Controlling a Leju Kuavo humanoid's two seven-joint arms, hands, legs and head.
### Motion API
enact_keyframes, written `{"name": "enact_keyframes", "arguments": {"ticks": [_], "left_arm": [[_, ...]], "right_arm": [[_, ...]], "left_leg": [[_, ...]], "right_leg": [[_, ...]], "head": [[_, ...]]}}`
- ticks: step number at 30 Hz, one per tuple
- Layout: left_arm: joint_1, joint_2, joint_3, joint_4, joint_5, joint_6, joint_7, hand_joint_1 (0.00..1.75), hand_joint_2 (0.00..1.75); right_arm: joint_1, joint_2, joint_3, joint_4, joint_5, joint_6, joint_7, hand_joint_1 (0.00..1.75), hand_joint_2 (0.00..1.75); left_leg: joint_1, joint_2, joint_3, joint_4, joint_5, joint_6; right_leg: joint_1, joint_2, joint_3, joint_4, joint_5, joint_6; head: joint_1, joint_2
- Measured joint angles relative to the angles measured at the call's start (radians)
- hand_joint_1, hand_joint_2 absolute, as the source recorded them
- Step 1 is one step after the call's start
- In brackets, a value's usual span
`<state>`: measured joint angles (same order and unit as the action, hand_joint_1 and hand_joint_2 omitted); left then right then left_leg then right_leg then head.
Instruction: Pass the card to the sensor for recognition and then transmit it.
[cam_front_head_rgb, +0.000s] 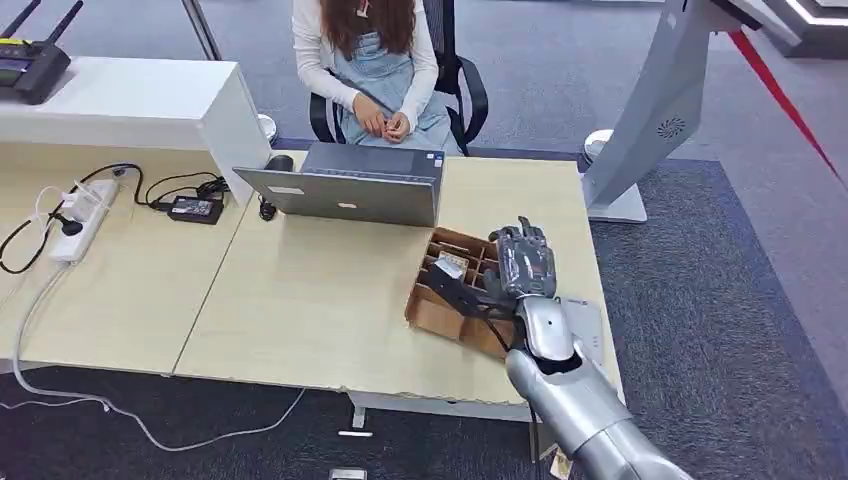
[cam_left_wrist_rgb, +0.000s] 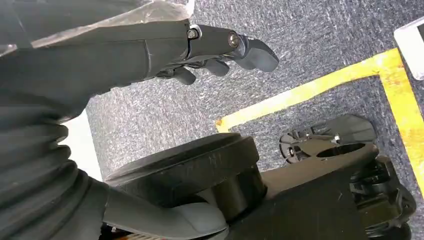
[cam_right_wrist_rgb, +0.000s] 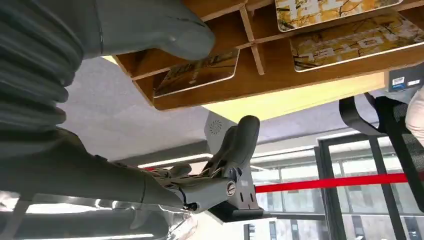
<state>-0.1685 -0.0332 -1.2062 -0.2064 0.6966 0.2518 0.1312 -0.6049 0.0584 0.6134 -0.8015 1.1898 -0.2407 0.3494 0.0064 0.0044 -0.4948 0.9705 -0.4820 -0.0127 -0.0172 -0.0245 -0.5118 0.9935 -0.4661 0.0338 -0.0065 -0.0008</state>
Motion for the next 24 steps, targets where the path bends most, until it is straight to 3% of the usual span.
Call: {"name": "enact_keyframes", "arguments": {"ticks": [4,5,8,11,20,24], "left_arm": [[0.001,0.0,0.0,0.0,0.003,0.003,0.0,0.0,1.75],[0.001,0.0,0.0,0.0,0.003,0.003,0.0,0.0,1.75],[0.002,0.0,-0.001,0.001,0.003,0.009,-0.001,0.0,1.75],[0.002,0.0,-0.001,0.002,0.004,0.01,-0.001,0.0,1.75],[0.002,-0.001,-0.002,0.003,0.005,0.012,-0.007,0.0,1.75],[0.002,-0.001,-0.008,0.003,0.005,0.014,-0.007,0.0,1.75]], "right_arm": [[0.002,-0.005,0.0,0.0,0.0,0.003,0.003,0.89,1.75],[0.003,-0.005,0.0,-0.001,0.0,0.005,0.003,1.34,1.75],[0.007,-0.007,0.0,-0.006,0.0,0.013,0.007,1.62,1.75],[0.009,-0.008,0.0,-0.011,0.0,0.014,0.01,1.66,1.75],[0.008,-0.008,0.0,-0.016,-0.001,0.013,0.01,1.52,1.75],[0.008,-0.008,-0.001,-0.017,-0.006,0.013,0.01,1.55,1.75]], "left_leg": [[0.0,0.0,0.0,0.0,0.0,0.0],[0.0,0.0,0.0,0.0,0.0,0.0],[0.0,0.0,0.0,0.0,0.0,0.0],[0.0,0.0,0.0,0.0,0.0,0.0],[0.0,0.0,0.0,0.0,0.0,0.0],[0.0,0.0,0.0,0.0,0.0,0.0]], "right_leg": [[0.0,0.0,0.0,0.0,0.0,0.0],[0.0,0.0,0.0,0.0,0.0,0.0],[0.0,0.0,0.0,0.0,0.0,0.0],[0.0,0.0,0.0,0.0,0.0,0.0],[0.0,0.0,0.0,0.0,0.0,0.0],[0.0,0.0,0.0,0.0,0.0,0.0]], "head": [[0.0,0.0],[0.0,0.0],[0.0,0.0],[0.0,0.0],[0.0,0.0],[0.0,0.0]]}}
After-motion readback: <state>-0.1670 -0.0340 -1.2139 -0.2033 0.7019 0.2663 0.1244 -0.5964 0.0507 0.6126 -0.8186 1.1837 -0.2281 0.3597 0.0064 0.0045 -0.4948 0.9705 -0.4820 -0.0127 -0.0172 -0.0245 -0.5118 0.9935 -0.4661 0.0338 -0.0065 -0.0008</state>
